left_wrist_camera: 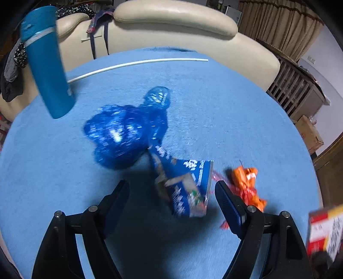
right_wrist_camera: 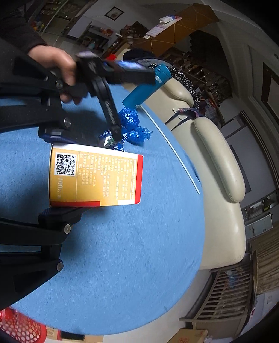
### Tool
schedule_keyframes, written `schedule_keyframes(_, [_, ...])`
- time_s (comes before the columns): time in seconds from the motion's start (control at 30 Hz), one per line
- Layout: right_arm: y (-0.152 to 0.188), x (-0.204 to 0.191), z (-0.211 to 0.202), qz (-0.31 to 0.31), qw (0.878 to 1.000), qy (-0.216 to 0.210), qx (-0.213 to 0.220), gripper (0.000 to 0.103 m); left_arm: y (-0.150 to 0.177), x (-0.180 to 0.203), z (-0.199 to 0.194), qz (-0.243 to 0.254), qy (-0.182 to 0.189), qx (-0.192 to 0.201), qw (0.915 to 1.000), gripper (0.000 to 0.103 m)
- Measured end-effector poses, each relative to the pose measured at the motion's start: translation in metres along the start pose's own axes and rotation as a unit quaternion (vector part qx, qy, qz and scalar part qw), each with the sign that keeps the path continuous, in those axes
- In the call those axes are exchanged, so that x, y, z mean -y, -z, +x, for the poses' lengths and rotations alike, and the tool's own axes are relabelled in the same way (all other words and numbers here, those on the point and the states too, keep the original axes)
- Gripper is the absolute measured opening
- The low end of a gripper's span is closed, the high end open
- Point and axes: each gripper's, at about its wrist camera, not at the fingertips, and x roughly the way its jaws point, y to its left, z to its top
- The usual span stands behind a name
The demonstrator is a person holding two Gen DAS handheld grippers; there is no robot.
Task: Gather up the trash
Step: 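Grasp the blue-white snack packet with the left tool while the right tool grasps the red-white medicine box, then carry the blue packet and red-white box over the red basket with both tools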
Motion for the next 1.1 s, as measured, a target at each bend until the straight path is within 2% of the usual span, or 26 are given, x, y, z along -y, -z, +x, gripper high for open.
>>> schedule_keyframes(0.03, [0.000,0.001,0.000,0.000,1.000,0.001,0.000,0.048,-0.002,0.002,0.007,0.003,-0.003,-0.003,1.0000,0.082])
schedule_keyframes(0.07, [0.000,0.002,-0.001,0.000,1.000,0.001,0.000,0.048,-0.002,0.002,0.012,0.004,0.002,-0.004,1.0000,0.056])
schedule_keyframes(0.1, [0.000,0.002,0.000,-0.001,1.000,0.003,-0.001,0.048,-0.002,0.001,0.015,0.007,0.006,-0.008,0.9999,0.040])
schedule_keyframes(0.17, [0.000,0.003,0.001,-0.003,1.000,0.003,-0.002,0.048,0.000,-0.002,0.015,0.007,0.013,-0.015,0.9998,0.035])
schedule_keyframes(0.47, [0.008,-0.011,0.006,-0.005,1.000,-0.006,0.000,0.048,0.036,-0.007,-0.030,0.054,-0.001,0.012,0.9985,0.028])
schedule_keyframes(0.87, [0.032,-0.039,-0.027,-0.016,1.000,-0.011,0.022,0.048,0.085,-0.020,-0.097,0.054,0.003,0.050,0.9973,0.028])
schedule_keyframes(1.1, [0.045,-0.051,-0.050,-0.020,0.999,-0.011,0.039,0.048,0.090,-0.014,-0.119,0.063,0.009,0.075,0.9952,0.028])
